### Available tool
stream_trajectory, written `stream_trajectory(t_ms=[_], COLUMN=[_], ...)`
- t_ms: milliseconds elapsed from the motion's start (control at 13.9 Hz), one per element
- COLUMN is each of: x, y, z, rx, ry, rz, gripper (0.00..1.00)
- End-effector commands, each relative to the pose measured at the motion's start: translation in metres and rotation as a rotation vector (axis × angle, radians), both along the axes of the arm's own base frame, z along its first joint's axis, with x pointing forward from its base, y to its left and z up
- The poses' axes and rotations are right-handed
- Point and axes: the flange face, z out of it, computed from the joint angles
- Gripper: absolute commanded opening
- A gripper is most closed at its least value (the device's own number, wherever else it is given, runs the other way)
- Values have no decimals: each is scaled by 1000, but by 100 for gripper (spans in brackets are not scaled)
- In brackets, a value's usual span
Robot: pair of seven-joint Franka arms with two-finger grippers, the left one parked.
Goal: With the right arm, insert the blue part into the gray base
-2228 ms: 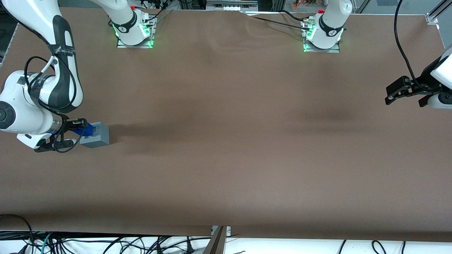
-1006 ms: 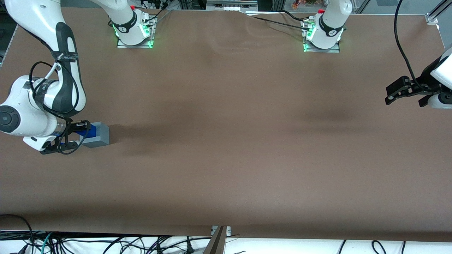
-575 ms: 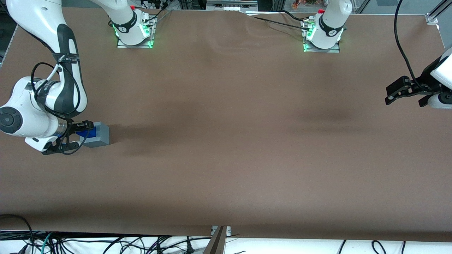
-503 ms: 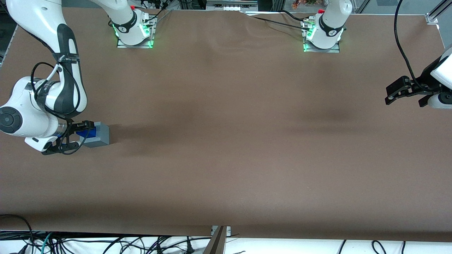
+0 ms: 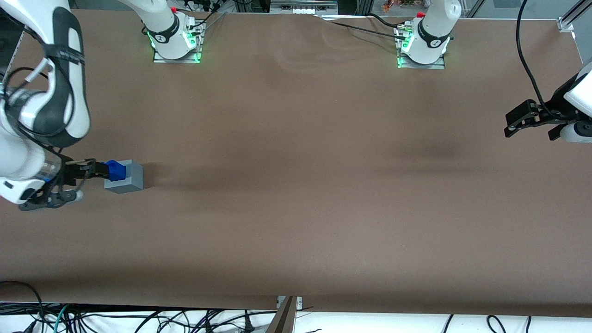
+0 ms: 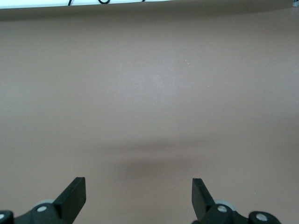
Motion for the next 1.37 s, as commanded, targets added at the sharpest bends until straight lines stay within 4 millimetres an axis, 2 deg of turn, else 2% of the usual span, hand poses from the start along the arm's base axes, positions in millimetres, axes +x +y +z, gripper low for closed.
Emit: stream_trajectory(t_ms=[0,72,431,647,719,862,1078,1150,1293], x=[4,3,-2,-13,-26,-39,-59,-67,-69], y=[6,8,26,34,36,25,-2,-4,0], z=[62,81,141,167,174,172,163,162,160], rx=[15,11,14,16,53,85,92,96,58], ry=[2,2,-81,-132,-130,-157,-119,-110,-98], rz=[24,27,61,-106,-157,-186,-222,-224,-205], gripper=[99,99,99,99,99,99,99,99,99])
